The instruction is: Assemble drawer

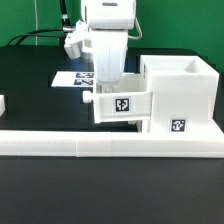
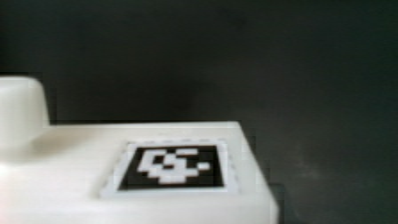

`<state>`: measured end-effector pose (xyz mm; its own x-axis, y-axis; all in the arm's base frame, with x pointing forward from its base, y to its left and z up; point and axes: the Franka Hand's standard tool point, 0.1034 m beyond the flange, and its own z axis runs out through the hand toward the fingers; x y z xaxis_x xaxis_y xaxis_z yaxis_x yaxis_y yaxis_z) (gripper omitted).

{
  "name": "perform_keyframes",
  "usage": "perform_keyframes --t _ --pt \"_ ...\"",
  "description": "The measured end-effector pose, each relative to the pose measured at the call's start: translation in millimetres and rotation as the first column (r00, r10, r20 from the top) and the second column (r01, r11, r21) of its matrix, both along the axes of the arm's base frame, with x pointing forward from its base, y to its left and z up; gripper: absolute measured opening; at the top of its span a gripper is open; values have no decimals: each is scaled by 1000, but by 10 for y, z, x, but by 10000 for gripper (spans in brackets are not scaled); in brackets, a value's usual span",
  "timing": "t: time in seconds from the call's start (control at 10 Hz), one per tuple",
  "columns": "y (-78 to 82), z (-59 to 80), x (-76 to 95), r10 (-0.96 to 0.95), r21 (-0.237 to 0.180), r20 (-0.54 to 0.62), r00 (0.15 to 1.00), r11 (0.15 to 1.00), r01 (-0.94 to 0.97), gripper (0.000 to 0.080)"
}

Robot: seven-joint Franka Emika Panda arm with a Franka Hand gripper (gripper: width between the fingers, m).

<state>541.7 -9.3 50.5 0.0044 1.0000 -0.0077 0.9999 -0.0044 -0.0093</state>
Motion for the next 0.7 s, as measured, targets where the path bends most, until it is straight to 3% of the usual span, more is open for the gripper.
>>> perform_keyframes --t 0.7 --pt "2 4 18 -9 -1 -6 1000 1000 9 42"
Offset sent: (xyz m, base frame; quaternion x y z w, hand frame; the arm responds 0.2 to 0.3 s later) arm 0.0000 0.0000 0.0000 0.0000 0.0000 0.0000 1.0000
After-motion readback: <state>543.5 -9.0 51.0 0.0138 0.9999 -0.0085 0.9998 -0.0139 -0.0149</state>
